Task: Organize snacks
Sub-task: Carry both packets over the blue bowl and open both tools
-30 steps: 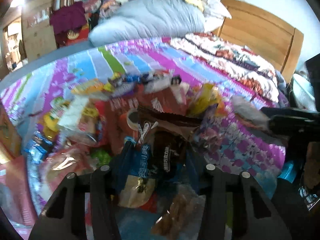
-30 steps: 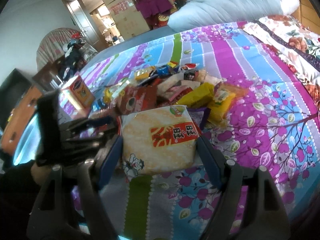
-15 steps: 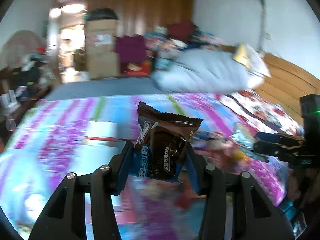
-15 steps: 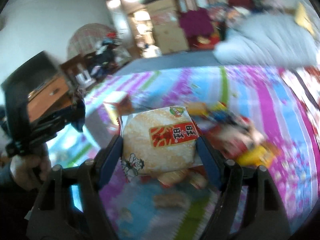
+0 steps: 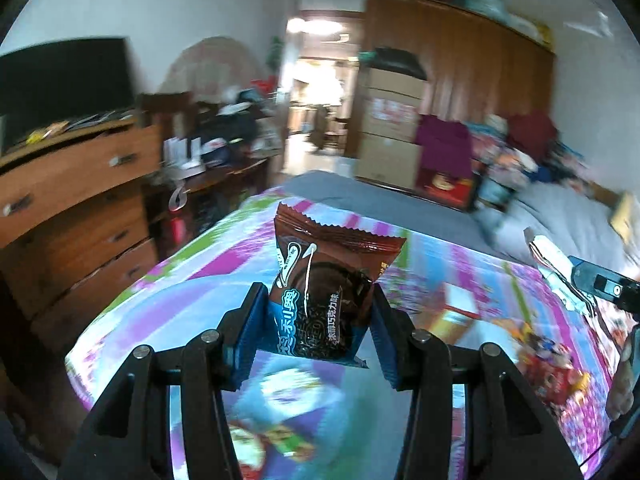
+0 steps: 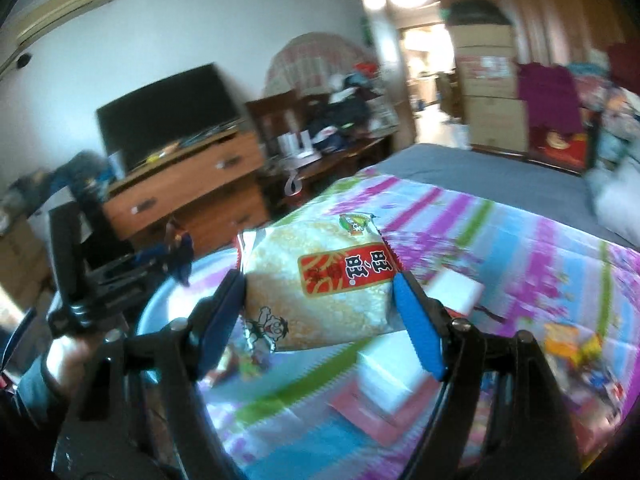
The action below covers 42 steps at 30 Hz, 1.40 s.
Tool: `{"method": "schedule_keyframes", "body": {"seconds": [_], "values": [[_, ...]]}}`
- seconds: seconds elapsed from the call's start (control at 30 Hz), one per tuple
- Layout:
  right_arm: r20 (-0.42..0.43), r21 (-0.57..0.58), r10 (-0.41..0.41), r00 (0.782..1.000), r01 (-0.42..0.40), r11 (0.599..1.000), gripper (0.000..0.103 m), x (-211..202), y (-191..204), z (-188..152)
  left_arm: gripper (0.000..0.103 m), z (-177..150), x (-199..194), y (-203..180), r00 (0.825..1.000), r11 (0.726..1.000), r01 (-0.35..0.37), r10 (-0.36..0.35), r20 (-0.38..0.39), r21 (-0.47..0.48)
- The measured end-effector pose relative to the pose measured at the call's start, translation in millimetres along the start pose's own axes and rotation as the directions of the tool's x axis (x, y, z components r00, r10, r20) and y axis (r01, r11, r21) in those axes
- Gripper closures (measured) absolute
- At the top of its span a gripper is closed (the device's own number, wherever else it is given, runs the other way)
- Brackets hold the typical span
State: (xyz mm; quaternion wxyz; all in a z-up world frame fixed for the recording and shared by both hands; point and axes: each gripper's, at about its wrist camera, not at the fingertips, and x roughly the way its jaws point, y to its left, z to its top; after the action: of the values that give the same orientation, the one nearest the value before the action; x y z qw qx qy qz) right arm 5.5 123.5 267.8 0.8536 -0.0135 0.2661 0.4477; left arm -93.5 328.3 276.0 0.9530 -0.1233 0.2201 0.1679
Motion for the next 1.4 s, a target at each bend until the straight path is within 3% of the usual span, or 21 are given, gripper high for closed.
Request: {"method": "schedule_keyframes", "body": {"seconds": [0.23, 0.43, 0.57, 0.67, 1.1, 1.13, 1.2, 1.3, 1.4], "values": [[-0.155, -0.015, 0.092, 0.984, -0.095, 0.995, 0.026, 76.1, 50.0, 0.4, 0.052, -14.3, 24.8, 58.6, 0.993, 0.994, -0.083, 0.076, -0.091, -0.072], [-0.236, -0.028, 0.114, 0.965, -0.123, 0.992, 0.026, 103.3, 77.7, -15.1, 0.052, -34.2, 30.7, 85.8, 0.986, 0.988, -0.116, 0.103, -0.128, -0.099], [-0.26, -0.038, 0.11, 0.959, -0.124, 0.992, 0.031, 110.9, 84.1, -16.6, 0.052, -40.9, 31.8, 88.9, 0.986, 0.989, -0.111, 0.097, -0.138, -0.098], [-0.274, -0.044, 0.112, 0.955, -0.128, 0.991, 0.043, 117.0, 88.0, -15.8, 0.052, -43.5, 32.4, 88.5, 0.986, 0.99, -0.101, 0.087, -0.144, -0.093], [-0.269, -0.05, 0.089, 0.959, -0.106, 0.993, 0.043, 121.2, 92.8, -15.7, 0.052, -46.1, 45.3, 87.4, 0.981, 0.992, -0.096, 0.08, -0.174, -0.085], [-0.27, -0.053, 0.085, 0.959, -0.103, 0.993, 0.043, 121.7, 93.4, -15.8, 0.051, -47.6, 46.7, 88.0, 0.981, 0.991, -0.096, 0.079, -0.179, -0.089], [-0.271, -0.053, 0.083, 0.959, -0.102, 0.993, 0.043, 122.8, 93.0, -16.3, 0.038, -49.6, 47.9, 89.3, 0.98, 0.99, -0.097, 0.078, -0.181, -0.1], [-0.27, -0.053, 0.076, 0.96, -0.093, 0.994, 0.043, 123.4, 91.7, -16.5, 0.027, -50.6, 49.5, 91.6, 0.98, 0.99, -0.094, 0.073, -0.186, -0.106], [-0.265, -0.043, 0.069, 0.962, -0.084, 0.996, 0.042, 122.0, 87.6, -18.1, 0.025, -50.2, 49.6, 92.0, 0.979, 0.99, -0.09, 0.068, -0.193, -0.108]]}}
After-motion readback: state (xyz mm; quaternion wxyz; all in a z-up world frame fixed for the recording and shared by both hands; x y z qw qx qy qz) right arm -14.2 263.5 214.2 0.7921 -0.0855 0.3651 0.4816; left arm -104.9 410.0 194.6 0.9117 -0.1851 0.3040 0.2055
